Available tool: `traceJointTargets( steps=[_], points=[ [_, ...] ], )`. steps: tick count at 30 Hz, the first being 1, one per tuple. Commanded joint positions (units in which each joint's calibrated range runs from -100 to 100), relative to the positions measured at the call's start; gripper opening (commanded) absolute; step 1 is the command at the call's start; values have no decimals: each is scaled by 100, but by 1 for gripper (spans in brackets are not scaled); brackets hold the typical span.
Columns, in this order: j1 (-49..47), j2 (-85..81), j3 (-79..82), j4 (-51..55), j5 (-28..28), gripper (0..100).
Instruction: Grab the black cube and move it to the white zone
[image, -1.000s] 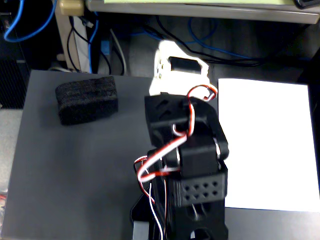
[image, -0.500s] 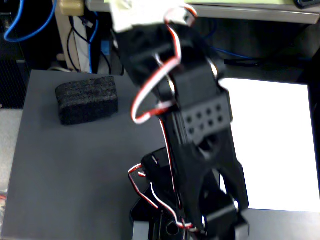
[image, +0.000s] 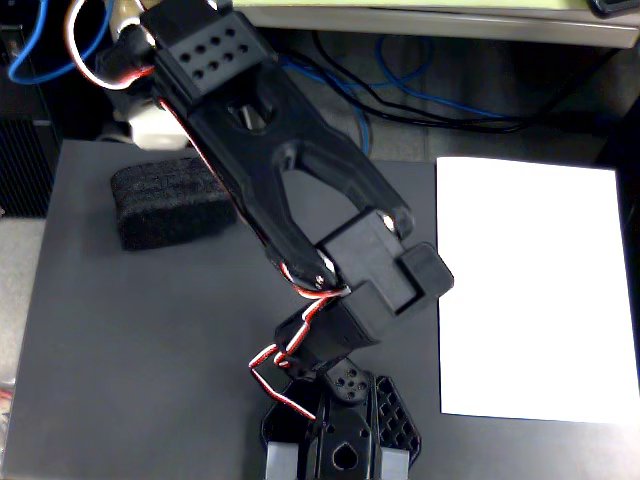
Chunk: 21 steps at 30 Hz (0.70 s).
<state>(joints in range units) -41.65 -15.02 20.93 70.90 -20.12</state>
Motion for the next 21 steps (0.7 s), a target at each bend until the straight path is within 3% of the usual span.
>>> traceJointTargets(
  steps=[1,5,9,12,15,21],
  points=[
    [-80,-31,-398,534,-5,1],
    [-88,-451,-1232,1889,37,1],
    [-80,-484,-1404,2515,42,1],
    [-73,-476,-1078,2421,37,1],
    [-73,-476,-17,1400,47,1],
    [-21,-476,518,946,524,1]
  ],
)
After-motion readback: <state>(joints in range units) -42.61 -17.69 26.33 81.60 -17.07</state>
